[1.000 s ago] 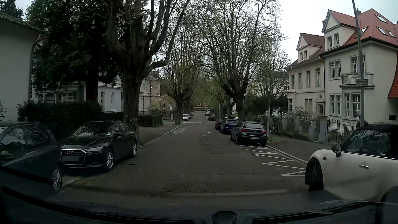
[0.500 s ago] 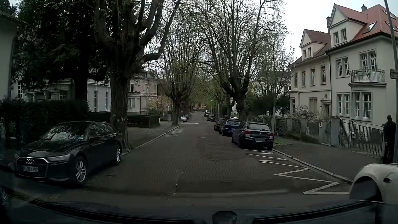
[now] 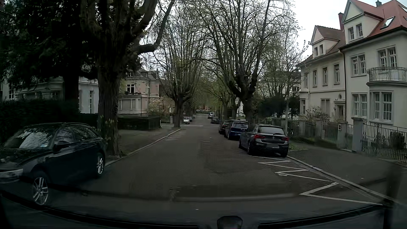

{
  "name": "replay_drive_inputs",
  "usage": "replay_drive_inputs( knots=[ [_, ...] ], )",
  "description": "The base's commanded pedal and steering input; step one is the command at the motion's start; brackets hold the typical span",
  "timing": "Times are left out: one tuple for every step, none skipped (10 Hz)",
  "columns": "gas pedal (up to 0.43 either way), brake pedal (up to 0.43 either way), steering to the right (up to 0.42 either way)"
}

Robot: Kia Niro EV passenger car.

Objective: Follow the waypoints while adhering to traffic rules and regulations

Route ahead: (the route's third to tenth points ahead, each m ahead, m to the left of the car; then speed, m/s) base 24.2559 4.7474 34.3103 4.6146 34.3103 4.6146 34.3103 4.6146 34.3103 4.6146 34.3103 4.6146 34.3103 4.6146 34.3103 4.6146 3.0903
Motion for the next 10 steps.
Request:
replay_drive_inputs(
  knots=[
    [0.000,0.274,0.008],
    [0.000,0.274,0.008],
    [0.000,0.274,0.008],
    [0.000,0.268,0.008],
    [0.000,0.274,0.007],
    [0.000,0.268,0.007],
    [0.000,0.262,0.007],
    [0.000,0.268,0.004],
    [0.000,0.262,-0.003],
    [0.000,0.262,-0.003]
  ],
)
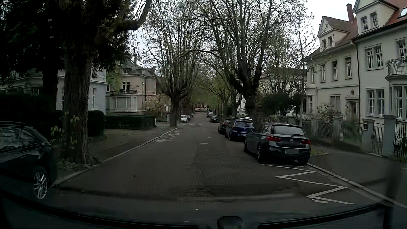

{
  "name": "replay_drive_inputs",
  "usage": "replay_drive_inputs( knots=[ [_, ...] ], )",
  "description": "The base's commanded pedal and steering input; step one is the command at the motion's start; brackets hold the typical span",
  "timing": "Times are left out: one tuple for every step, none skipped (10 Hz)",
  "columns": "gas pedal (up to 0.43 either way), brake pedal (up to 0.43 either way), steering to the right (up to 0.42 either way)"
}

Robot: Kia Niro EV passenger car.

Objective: Follow the waypoints while adhering to traffic rules and regulations

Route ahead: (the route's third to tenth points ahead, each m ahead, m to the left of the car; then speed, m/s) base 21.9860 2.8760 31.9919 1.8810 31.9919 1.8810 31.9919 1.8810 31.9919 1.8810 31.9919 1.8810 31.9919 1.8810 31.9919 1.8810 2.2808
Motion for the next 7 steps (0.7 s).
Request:
replay_drive_inputs(
  knots=[
    [0.000,0.262,-0.003],
    [0.000,0.268,-0.005],
    [0.000,0.268,-0.009],
    [0.000,0.262,-0.012],
    [0.000,0.232,-0.013],
    [0.000,0.232,-0.013],
    [0.000,0.250,-0.013]
  ],
)
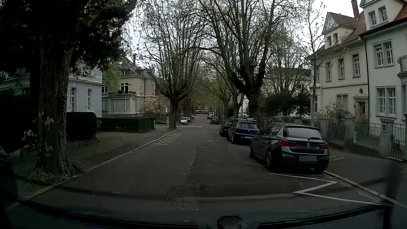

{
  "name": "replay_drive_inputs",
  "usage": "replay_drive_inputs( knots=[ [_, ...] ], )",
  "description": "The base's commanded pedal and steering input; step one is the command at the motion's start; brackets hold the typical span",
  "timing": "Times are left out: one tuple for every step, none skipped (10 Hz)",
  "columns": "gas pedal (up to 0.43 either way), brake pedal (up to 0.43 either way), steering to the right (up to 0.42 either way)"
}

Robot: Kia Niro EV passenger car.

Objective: Follow the waypoints while adhering to traffic rules and regulations

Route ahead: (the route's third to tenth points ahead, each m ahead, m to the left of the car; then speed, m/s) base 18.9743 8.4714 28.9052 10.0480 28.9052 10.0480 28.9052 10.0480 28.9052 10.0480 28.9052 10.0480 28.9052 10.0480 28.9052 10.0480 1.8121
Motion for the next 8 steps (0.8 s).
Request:
replay_drive_inputs(
  knots=[
    [0.000,0.250,-0.012],
    [0.000,0.226,-0.009],
    [0.000,0.159,-0.008],
    [0.000,0.134,-0.009],
    [0.000,0.091,-0.009],
    [0.000,0.061,-0.008],
    [0.000,0.018,-0.005],
    [0.000,0.000,-0.003]
  ],
)
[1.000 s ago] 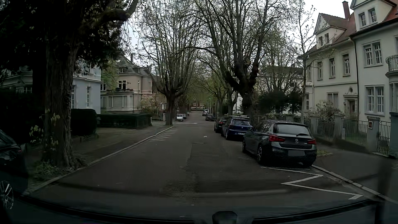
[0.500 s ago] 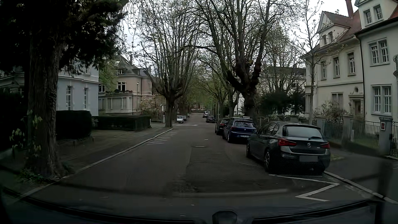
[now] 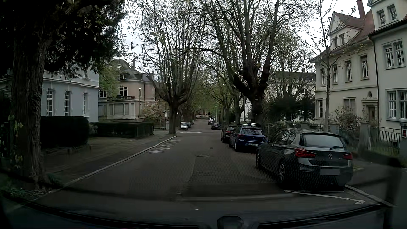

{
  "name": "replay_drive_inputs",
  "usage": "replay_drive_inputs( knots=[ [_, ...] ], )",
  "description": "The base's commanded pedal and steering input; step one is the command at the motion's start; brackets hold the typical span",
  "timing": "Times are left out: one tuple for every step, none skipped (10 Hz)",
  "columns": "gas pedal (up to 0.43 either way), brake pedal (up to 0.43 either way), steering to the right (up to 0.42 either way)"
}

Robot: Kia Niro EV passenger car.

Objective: Follow the waypoints while adhering to traffic rules and regulations

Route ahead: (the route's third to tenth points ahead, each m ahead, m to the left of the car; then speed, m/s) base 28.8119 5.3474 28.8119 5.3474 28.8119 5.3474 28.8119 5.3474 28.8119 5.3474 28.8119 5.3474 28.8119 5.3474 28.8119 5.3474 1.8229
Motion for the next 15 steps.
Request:
replay_drive_inputs(
  knots=[
    [0.000,0.000,-0.005],
    [0.000,0.000,-0.012],
    [0.000,0.000,-0.018],
    [0.000,0.000,-0.029],
    [0.000,0.000,-0.038],
    [0.000,0.000,-0.049],
    [0.000,0.000,-0.053],
    [0.008,0.000,-0.061],
    [0.059,0.000,-0.067],
    [0.067,0.000,-0.068],
    [0.067,0.000,-0.067],
    [0.067,0.000,-0.067],
    [0.067,0.000,-0.063],
    [0.067,0.000,-0.057],
    [0.067,0.000,-0.051]
  ],
)
